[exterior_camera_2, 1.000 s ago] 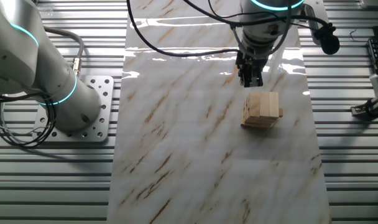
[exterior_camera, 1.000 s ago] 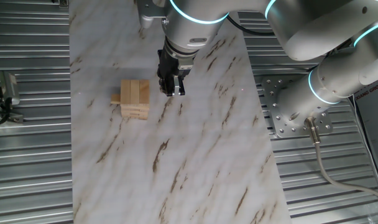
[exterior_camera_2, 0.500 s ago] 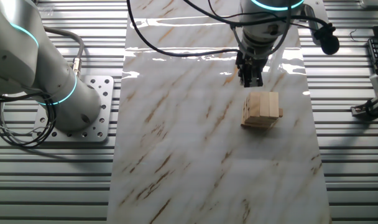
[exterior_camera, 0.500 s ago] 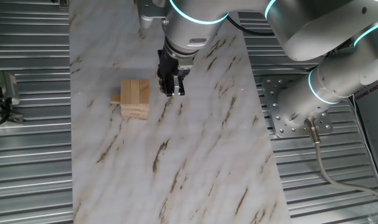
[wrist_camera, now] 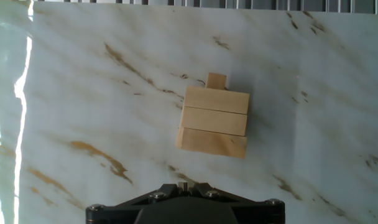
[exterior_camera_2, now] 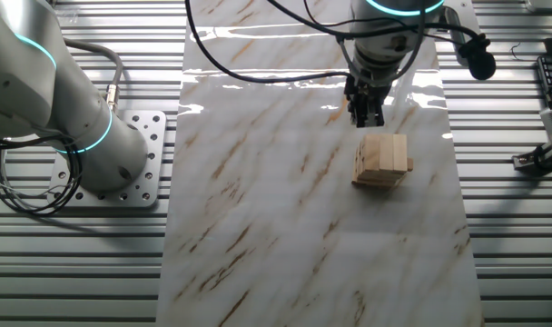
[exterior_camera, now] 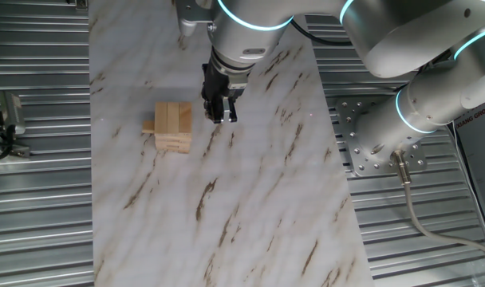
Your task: Play Jenga
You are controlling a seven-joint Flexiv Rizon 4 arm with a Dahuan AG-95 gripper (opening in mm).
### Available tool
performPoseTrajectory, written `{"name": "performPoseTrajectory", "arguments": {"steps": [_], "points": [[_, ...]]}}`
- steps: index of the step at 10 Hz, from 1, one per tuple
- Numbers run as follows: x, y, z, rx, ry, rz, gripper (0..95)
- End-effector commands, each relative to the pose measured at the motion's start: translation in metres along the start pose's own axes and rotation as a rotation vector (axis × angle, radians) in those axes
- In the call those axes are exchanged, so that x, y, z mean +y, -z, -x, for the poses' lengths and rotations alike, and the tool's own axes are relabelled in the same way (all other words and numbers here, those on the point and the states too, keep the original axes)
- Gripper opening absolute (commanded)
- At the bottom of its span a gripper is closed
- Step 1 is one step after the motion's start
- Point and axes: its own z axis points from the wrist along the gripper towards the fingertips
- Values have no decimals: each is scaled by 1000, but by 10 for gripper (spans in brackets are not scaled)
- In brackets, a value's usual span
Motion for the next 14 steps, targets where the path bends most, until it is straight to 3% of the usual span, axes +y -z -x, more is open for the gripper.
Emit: {"name": "performPoseTrajectory", "arguments": {"steps": [1, 14], "points": [[0, 0, 0, 0, -2, 1, 0], [-10, -2, 41, 12, 3, 1, 0]]}}
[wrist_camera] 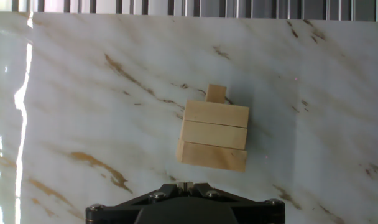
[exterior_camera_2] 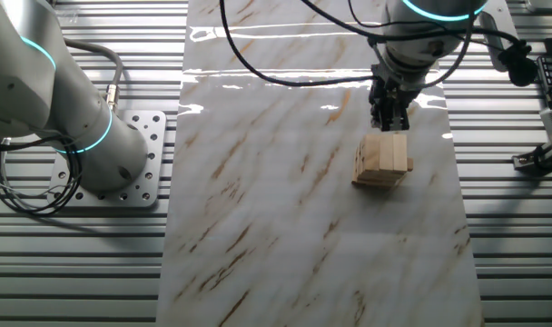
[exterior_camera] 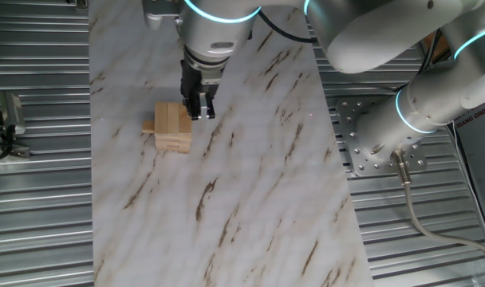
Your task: Play Jenga
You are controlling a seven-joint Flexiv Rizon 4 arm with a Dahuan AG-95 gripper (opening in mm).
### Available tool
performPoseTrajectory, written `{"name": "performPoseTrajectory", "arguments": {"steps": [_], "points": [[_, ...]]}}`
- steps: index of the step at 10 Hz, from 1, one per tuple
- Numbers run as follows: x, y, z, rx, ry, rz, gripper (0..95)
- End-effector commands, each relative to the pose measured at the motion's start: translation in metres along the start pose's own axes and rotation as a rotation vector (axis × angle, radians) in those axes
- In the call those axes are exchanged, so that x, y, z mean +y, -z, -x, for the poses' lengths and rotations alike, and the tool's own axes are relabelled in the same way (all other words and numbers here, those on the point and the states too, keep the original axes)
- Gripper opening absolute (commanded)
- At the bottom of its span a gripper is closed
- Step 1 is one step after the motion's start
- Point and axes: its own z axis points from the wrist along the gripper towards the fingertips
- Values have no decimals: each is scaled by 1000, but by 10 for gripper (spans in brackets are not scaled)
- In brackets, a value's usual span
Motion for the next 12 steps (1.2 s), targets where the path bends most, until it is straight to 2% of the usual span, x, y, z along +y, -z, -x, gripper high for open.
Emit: {"name": "performPoseTrajectory", "arguments": {"steps": [1, 7, 12], "points": [[-2, -1, 5, 1, 3, 0, 0], [-12, -3, 17, 2, 25, 3, 0], [-13, -8, 33, -2, 10, -1, 0]]}}
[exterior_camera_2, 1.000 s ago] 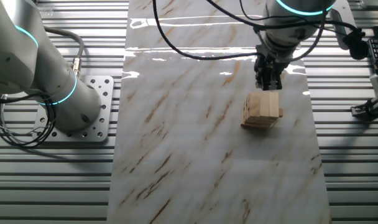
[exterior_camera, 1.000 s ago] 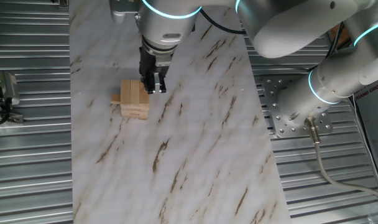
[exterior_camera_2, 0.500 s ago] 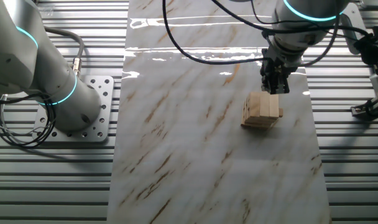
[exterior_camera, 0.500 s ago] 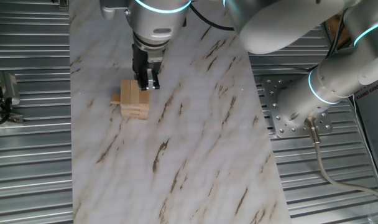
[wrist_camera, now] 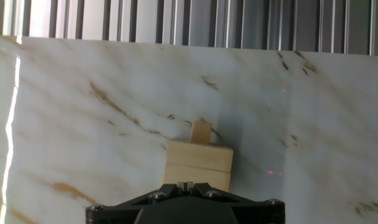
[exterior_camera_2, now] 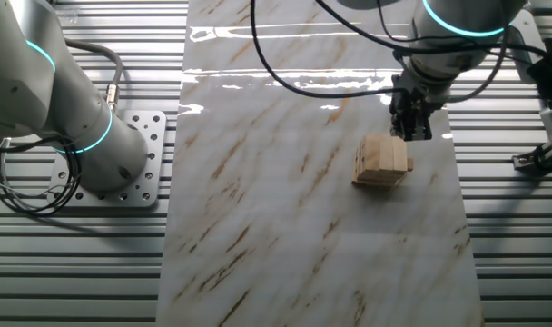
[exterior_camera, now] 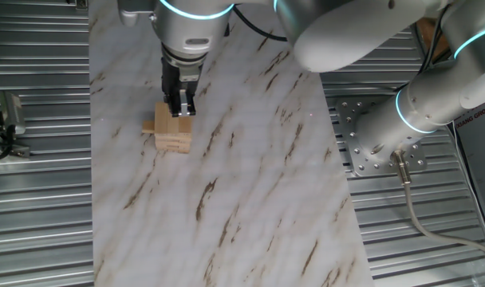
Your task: Play Jenga
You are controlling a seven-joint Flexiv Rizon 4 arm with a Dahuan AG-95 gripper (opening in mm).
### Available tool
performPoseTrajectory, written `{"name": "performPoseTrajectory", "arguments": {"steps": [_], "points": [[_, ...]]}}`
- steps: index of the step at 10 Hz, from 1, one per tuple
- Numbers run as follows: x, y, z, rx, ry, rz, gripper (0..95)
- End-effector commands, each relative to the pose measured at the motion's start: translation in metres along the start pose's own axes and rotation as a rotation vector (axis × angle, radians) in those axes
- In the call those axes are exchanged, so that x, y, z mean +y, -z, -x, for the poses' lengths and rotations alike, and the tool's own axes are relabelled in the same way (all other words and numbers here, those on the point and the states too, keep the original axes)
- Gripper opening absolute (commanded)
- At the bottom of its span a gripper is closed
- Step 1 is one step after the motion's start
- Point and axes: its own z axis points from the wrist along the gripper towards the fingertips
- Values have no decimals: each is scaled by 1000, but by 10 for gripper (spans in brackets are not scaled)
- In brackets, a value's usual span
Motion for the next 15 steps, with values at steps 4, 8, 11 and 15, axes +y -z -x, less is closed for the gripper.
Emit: {"name": "performPoseTrajectory", "arguments": {"steps": [4, 8, 11, 15], "points": [[-7, -3, 5, -5, 13, -1, 0], [-10, -6, 7, -7, 12, -4, 0], [-8, -5, 14, -1, 14, -7, 0], [-9, -7, 18, -4, 5, -8, 0]]}}
